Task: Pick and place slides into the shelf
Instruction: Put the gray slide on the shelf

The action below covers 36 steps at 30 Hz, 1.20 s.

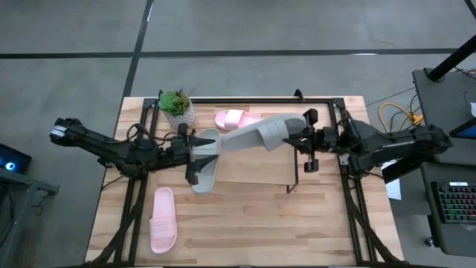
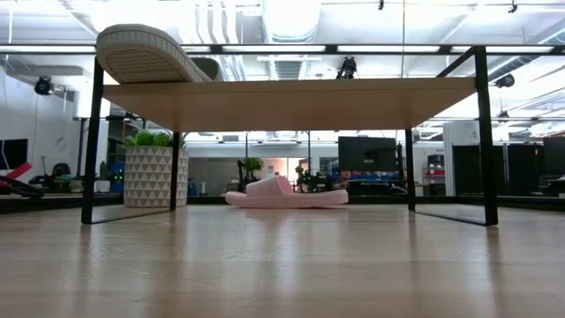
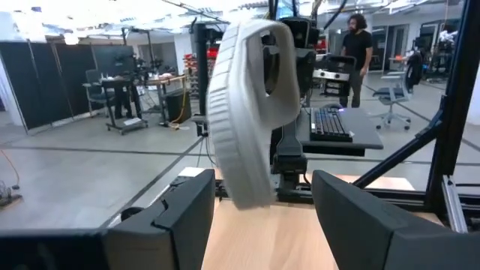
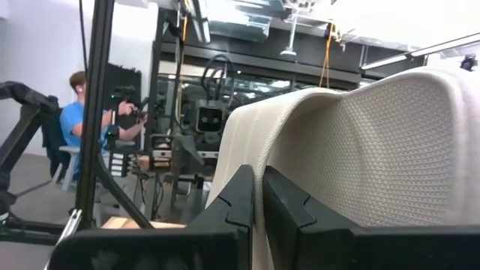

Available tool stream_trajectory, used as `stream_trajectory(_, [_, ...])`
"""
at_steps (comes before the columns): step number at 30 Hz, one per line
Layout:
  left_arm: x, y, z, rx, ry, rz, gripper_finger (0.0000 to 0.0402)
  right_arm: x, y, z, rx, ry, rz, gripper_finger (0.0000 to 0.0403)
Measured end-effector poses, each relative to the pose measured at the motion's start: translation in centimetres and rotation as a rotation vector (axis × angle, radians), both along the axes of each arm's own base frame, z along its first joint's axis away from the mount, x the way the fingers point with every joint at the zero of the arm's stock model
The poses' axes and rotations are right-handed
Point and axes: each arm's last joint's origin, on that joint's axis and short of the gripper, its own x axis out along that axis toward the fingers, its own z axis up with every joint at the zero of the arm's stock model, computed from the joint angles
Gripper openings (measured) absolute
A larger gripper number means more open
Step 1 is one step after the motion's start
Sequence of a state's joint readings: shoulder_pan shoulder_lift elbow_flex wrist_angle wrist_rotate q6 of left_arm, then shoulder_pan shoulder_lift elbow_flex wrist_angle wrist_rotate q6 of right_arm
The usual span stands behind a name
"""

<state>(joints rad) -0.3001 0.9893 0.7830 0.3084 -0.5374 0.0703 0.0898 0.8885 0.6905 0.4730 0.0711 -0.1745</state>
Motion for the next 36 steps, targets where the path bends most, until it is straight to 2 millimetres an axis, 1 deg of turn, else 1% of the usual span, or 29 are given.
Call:
stream_trajectory(4, [0.2,0.3,-0.1,-0.008,0.002,-0.013,0.0208,0.7,0.1,0.3,-0.009,0.005,0.001,0.0011])
stream_trajectory(12, [0.4,0.8,-0.3,-0.030,0.006,0.002,0.0208,1.1,0.4,0.6,-0.033,-0.001,0.029,0.0011])
stream_trajectory(19, [1.5,0.8,-0.5,-0.033,-0.025,-0.019,0.0208,1.6,0.5,0.2,-0.035,0.016,0.045,0.0011])
stream_trajectory(25, [2.4,1.0,-1.1,-0.026,0.000,-0.007,0.0204,1.6,0.5,0.3,-0.033,0.006,0.046,0.0011])
stream_trajectory(27, [2.6,1.1,-1.2,-0.023,0.004,-0.004,0.0192,1.6,0.5,0.3,-0.032,0.004,0.047,0.0011])
stream_trajectory(30, [2.7,1.3,-1.3,-0.018,0.007,-0.003,0.0160,1.6,0.5,0.3,-0.025,0.009,0.055,0.0011])
stream_trajectory(33, [2.8,1.5,-1.3,-0.008,0.008,0.002,0.0114,1.7,0.5,0.1,-0.025,0.023,0.056,0.0011])
stream_trajectory(36, [2.8,1.7,-1.3,0.021,0.011,0.006,0.0060,1.7,0.5,0.1,-0.025,0.023,0.058,0.0011])
